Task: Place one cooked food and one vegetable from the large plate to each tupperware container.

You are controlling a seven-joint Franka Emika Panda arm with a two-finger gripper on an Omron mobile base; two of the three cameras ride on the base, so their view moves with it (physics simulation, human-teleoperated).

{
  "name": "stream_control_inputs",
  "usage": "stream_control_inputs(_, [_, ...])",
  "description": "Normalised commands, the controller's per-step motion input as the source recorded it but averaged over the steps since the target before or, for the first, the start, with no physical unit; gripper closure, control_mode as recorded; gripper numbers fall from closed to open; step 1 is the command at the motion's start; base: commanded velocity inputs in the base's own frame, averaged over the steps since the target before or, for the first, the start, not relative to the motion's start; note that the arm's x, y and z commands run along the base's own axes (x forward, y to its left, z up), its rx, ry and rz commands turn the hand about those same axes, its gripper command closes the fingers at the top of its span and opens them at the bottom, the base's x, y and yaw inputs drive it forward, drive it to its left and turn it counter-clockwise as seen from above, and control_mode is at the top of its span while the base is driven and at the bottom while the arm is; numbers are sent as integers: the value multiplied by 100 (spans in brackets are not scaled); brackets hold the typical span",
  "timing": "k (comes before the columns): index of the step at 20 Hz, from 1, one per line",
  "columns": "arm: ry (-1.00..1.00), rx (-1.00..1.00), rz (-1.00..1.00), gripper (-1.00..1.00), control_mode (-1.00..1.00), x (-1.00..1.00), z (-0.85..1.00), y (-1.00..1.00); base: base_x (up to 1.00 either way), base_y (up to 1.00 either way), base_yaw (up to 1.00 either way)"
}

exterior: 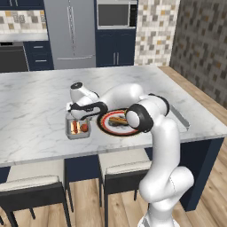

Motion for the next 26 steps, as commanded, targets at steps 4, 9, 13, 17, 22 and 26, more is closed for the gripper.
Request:
stream_control_inputs(4, [0,0,-4,-100,-100,-6,18,-14,0,0,0])
stream_control_inputs(9, [-8,1,-6,-100,-100,-59,55,-62,0,0,0])
stream_control_inputs(13, [3,13,-45,-100,-100,-54,10,-100,0,0,0])
stream_control_inputs(17, [8,24,-76,-100,-100,0,31,-72,0,0,0])
stream_control_inputs(22, [1,19,-84,-100,-100,0,16,-40,0,0,0])
stream_control_inputs(26, [3,0,-93,-100,-100,0,-30,-19,0,0,0])
